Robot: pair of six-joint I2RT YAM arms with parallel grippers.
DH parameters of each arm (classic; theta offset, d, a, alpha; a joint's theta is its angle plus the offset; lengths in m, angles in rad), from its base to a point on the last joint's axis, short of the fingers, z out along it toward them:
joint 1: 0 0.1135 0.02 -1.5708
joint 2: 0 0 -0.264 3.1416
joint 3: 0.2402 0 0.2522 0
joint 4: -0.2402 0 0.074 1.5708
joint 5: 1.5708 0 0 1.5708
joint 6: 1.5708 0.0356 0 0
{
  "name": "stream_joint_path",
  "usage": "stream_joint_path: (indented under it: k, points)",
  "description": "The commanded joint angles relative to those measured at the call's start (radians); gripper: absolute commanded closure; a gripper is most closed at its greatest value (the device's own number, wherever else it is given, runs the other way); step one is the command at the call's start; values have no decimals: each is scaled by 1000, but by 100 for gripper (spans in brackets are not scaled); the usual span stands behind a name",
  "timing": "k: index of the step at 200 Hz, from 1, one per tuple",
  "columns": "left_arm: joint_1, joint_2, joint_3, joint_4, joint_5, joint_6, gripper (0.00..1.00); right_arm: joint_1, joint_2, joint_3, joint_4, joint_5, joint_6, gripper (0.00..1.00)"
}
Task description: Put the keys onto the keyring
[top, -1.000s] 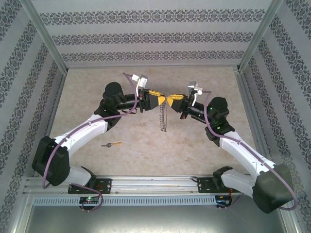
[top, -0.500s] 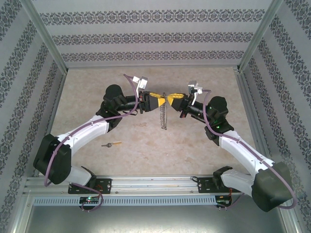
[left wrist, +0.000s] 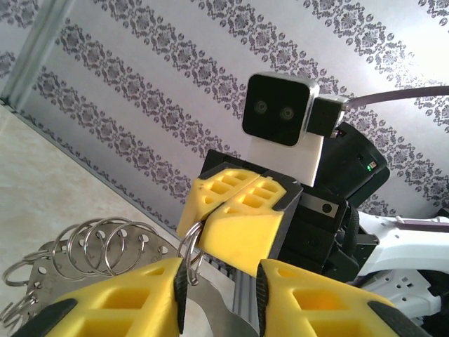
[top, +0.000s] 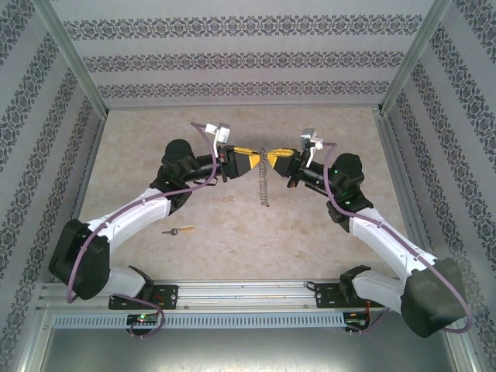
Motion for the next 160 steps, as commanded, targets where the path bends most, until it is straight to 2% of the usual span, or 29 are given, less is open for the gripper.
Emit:
stream_joint_path:
  k: [1, 65, 160]
  points:
    - [8, -22, 1, -15, -38, 46, 66, -11, -11, -1, 78, 4, 13, 100]
    - [3, 42, 12, 73, 3, -32, 66, -11, -7, -4, 88, 1, 19, 100]
    - [-24, 51, 34, 95, 26, -49, 66, -11, 8, -5, 90, 8, 17, 100]
